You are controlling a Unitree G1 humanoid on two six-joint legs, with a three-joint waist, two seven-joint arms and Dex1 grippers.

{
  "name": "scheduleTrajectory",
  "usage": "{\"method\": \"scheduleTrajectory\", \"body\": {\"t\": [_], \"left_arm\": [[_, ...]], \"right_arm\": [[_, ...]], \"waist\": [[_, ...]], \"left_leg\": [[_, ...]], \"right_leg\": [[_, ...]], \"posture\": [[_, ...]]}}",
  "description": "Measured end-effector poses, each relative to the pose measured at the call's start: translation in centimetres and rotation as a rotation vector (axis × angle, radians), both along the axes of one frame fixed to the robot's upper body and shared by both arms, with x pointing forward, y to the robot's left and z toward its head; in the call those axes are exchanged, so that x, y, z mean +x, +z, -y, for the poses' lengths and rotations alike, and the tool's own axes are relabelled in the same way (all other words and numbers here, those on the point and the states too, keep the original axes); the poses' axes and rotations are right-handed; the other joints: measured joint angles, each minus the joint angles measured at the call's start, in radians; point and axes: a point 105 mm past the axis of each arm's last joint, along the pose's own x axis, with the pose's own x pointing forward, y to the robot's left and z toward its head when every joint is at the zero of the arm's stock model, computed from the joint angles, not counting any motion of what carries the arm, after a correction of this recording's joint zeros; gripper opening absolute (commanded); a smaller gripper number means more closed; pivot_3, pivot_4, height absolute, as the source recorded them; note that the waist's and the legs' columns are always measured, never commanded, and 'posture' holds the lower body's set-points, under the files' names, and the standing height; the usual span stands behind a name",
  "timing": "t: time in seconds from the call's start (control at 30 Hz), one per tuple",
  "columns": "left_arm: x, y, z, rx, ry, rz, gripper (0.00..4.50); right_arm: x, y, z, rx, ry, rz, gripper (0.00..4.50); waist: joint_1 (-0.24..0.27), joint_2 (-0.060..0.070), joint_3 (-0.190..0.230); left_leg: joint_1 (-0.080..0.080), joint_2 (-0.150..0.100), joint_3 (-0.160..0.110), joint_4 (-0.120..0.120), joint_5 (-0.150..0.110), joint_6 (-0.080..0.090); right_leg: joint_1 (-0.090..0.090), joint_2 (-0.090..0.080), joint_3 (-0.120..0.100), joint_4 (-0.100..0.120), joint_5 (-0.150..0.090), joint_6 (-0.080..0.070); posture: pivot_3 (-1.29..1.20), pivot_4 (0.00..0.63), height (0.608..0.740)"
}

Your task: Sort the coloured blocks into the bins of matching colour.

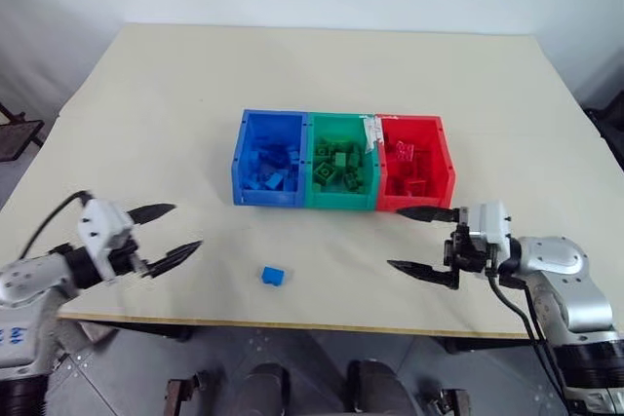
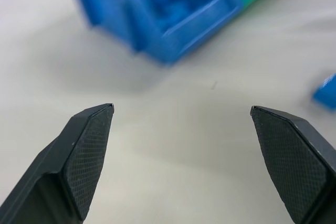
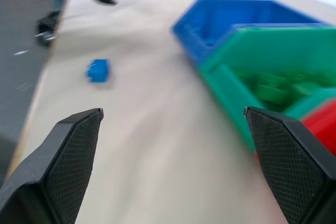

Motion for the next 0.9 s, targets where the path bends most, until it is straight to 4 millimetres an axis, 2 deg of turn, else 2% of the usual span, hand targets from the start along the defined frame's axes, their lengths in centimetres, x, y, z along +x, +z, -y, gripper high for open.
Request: {"method": "scheduleTrajectory", "body": {"t": [0.07, 0.13, 0.23, 0.4, 0.57, 0.67, 0.8, 0.9], "left_arm": [[-0.2, 0.1, -0.4, -0.003, 0.011, 0.003, 4.44], [-0.7, -0.2, 0.5, 0.017, -0.045, -0.012, 4.44], [-1.5, -0.6, 3.2, 0.067, -0.210, -0.046, 4.44], [-2.2, -1.8, 8.1, 0.184, -0.495, -0.104, 4.44], [-0.5, -2.0, 11.3, 0.331, -0.597, -0.105, 4.44], [0.1, -2.5, 12.4, 0.374, -0.618, -0.142, 4.44], [0.0, -4.1, 12.9, 0.412, -0.649, -0.215, 4.44], [0.4, -4.3, 13.3, 0.421, -0.656, -0.215, 3.87]], "right_arm": [[0.3, -0.1, 0.1, -0.005, 0.001, -0.006, 4.50], [0.3, 0.0, 0.2, -0.008, 0.004, -0.004, 4.50], [0.0, -0.4, 0.9, -0.036, 0.001, -0.018, 4.50], [-1.1, -1.1, 3.8, -0.116, -0.042, -0.054, 4.50], [-1.9, -1.6, 4.5, -0.123, -0.068, -0.076, 4.50], [-2.3, -1.8, 4.6, -0.123, -0.089, -0.078, 4.50], [-2.8, -1.7, 4.2, -0.123, -0.110, -0.074, 4.50], [-2.8, -1.4, 3.9, -0.119, -0.124, -0.061, 4.50]], "waist": [[0.003, 0.000, 0.000], [0.002, 0.000, 0.000], [0.002, 0.000, 0.000], [0.002, 0.000, 0.000], [-0.001, 0.000, 0.000], [-0.001, 0.000, 0.000], [0.001, 0.000, 0.000], [0.003, 0.000, 0.000]], "left_leg": [[0.000, -0.001, 0.000, -0.001, 0.000, 0.000], [0.000, -0.001, 0.000, -0.002, 0.000, 0.000], [0.000, -0.002, 0.000, -0.004, 0.000, 0.001], [0.000, -0.002, 0.002, -0.004, -0.001, 0.001], [0.001, 0.000, 0.004, -0.004, -0.001, 0.001], [0.001, 0.000, 0.005, -0.004, -0.001, 0.001], [0.001, 0.000, 0.004, -0.003, -0.001, 0.001], [0.001, -0.001, 0.004, -0.002, 0.000, 0.001]], "right_leg": [[0.000, -0.001, -0.001, 0.000, 0.000, 0.000], [0.000, -0.002, -0.001, 0.000, 0.000, 0.000], [-0.001, -0.002, -0.001, 0.000, 0.000, 0.000], [0.000, -0.001, -0.005, -0.001, 0.000, 0.000], [0.000, 0.007, -0.004, 0.002, 0.000, 0.000], [-0.001, 0.007, -0.004, 0.003, 0.000, 0.000], [-0.001, 0.007, -0.003, 0.003, 0.000, 0.000], [-0.001, 0.006, -0.003, 0.003, 0.000, 0.000]], "posture": [[0.00, 0.150, 0.740], [0.00, 0.150, 0.740], [0.00, 0.150, 0.740], [0.00, 0.150, 0.740], [0.00, 0.150, 0.740], [0.00, 0.150, 0.740], [0.00, 0.150, 0.740], [0.00, 0.150, 0.740]]}}
